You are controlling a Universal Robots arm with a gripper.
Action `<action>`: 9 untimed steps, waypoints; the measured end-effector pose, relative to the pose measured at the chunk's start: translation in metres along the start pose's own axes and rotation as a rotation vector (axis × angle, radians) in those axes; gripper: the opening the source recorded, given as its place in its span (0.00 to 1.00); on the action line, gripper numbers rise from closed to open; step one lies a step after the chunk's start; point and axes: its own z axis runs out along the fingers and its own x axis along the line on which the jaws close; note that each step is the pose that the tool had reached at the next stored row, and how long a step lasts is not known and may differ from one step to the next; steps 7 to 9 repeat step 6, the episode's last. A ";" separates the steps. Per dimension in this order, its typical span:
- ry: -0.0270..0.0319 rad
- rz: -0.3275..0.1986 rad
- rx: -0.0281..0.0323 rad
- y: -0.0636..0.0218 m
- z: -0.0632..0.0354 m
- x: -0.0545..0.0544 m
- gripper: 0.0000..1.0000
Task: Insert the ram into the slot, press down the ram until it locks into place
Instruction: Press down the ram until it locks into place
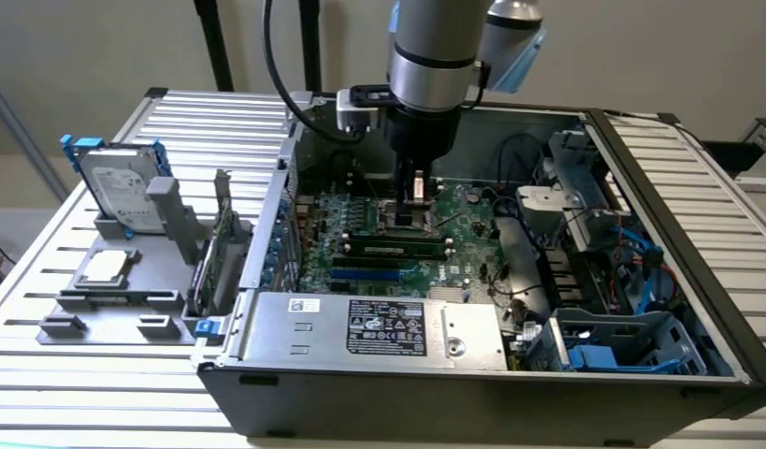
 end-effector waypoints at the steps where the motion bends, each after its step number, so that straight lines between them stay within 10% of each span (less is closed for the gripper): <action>1: 0.0001 0.000 0.0000 0.0000 0.0000 0.000 0.10; 9: 0.0000 0.000 0.0000 0.0000 0.0000 0.000 0.10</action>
